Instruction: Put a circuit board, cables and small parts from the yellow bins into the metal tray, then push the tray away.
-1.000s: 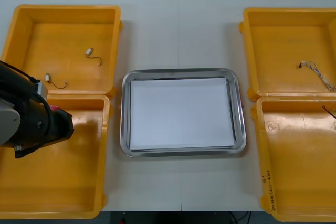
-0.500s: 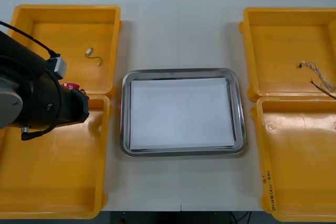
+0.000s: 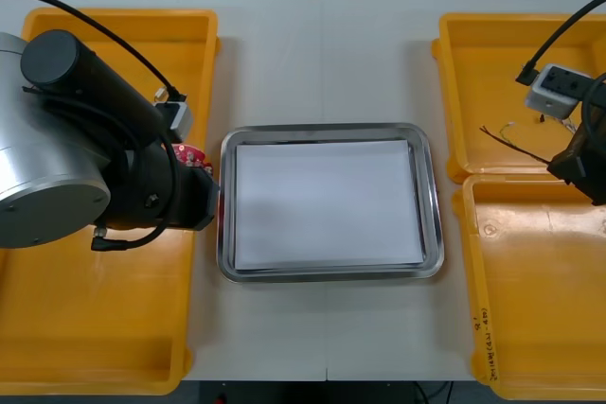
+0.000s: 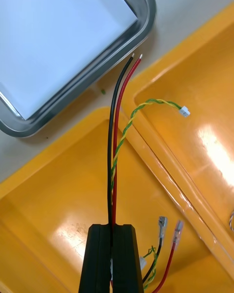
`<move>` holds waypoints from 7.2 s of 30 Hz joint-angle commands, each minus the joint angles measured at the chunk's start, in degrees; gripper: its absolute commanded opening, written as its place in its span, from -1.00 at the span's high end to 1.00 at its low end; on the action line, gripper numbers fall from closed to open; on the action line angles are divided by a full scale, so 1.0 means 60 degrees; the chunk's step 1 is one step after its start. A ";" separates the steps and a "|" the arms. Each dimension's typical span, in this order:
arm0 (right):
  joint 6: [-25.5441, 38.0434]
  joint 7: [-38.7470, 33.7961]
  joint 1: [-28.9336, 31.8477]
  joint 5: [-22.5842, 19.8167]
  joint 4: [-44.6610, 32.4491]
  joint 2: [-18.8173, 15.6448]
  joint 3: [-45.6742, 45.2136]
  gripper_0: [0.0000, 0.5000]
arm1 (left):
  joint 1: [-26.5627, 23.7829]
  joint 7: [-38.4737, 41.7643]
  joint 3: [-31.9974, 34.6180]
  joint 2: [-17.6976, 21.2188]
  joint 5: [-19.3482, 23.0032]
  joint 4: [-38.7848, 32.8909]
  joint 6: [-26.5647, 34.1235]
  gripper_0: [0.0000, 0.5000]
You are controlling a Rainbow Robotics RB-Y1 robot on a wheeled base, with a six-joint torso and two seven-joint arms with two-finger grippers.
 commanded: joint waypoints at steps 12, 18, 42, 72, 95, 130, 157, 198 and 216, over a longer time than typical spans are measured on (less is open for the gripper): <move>-0.0159 -0.0635 -0.1707 -0.0110 -0.0476 -0.0351 0.2072 1.00 | -0.2109 0.0094 -0.2202 -0.1191 0.0081 0.1587 -0.0242 1.00; -0.0159 -0.0635 -0.1707 -0.0257 -0.0476 -0.0351 0.2072 1.00 | -0.2461 0.0138 -0.2964 -0.1352 0.0008 0.2173 -0.0754 1.00; -0.0144 -0.0635 -0.1736 -0.0140 -0.0476 -0.0351 0.2365 1.00 | -0.2871 0.0153 -0.4941 -0.1366 -0.0153 0.3960 -0.2922 1.00; -0.0027 -0.0708 -0.1736 0.0080 -0.0578 -0.0292 0.2350 1.00 | -0.2886 0.0168 -0.5483 -0.1366 -0.0270 0.4429 -0.3508 -0.08; 0.0061 -0.0694 -0.1736 0.0051 -0.0666 -0.0292 0.2365 1.00 | -0.2886 0.0255 -0.3960 -0.1249 0.0198 0.3799 -0.2761 -1.00; -0.0481 -0.0269 -0.3714 0.1208 -0.0300 0.1363 0.5631 1.00 | -0.1143 -0.0462 0.1182 0.0172 0.0213 0.2685 -0.0139 -1.00; -0.2283 0.0874 -0.3948 0.2819 0.1648 0.2432 0.8620 1.00 | -0.0352 -0.3348 0.3159 0.1109 0.0257 0.3843 -0.0095 -1.00; -0.4041 0.0727 -0.2776 0.4797 0.3142 0.3253 0.9733 1.00 | -0.2402 -0.6673 0.3247 0.1402 -0.0475 0.8530 -0.2117 -1.00; -0.4334 0.0669 -0.2791 0.5588 0.3113 0.3355 0.9572 -1.00 | -0.2432 -0.7054 0.2500 0.1373 -0.0475 1.0068 -0.3904 -1.00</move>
